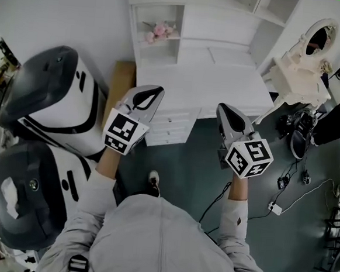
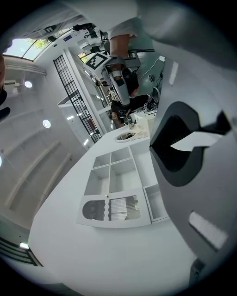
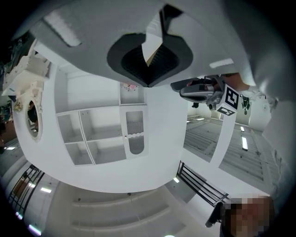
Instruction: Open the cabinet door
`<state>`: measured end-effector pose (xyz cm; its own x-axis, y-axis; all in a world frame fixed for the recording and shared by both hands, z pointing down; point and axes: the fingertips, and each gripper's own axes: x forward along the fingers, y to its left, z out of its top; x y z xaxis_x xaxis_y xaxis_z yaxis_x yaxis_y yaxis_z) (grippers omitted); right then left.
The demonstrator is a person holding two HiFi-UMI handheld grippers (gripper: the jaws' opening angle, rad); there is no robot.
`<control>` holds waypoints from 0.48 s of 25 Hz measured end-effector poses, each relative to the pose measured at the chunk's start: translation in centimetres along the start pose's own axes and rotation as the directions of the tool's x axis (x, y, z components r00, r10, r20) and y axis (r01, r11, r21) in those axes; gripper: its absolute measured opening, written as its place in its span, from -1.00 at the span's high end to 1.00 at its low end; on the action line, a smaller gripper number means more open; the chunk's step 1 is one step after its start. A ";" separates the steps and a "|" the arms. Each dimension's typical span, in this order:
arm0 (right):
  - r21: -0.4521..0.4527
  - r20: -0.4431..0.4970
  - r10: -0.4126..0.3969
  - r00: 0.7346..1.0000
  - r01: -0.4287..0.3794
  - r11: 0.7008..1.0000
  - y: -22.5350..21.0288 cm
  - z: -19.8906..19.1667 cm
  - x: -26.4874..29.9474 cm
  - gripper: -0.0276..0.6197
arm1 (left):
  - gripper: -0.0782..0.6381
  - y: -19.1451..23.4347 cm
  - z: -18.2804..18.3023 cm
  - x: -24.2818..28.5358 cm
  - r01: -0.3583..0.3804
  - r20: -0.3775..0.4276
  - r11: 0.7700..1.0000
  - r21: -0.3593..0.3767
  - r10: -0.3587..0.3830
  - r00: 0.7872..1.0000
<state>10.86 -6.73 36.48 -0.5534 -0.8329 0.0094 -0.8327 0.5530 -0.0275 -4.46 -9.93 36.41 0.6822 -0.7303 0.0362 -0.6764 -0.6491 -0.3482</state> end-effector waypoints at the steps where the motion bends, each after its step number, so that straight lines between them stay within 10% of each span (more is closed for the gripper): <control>1: -0.001 -0.004 -0.002 1.000 0.002 1.000 -0.4 0.2 1.1 0.91 | 0.73 1.0 -0.1 0.7 0.002 0.002 1.000 0.001 -0.002 1.000; 12: 0.002 -0.014 -0.008 1.000 0.008 1.000 -3.0 1.3 11.2 0.91 | 0.73 10.0 -1.8 6.4 0.018 0.030 1.000 -0.005 -0.018 0.999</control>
<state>7.20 -17.74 35.37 -0.5468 -0.8369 0.0238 -0.8372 0.5461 -0.0297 -7.34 -21.46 34.81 0.7022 -0.7118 0.0142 -0.6654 -0.6633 -0.3425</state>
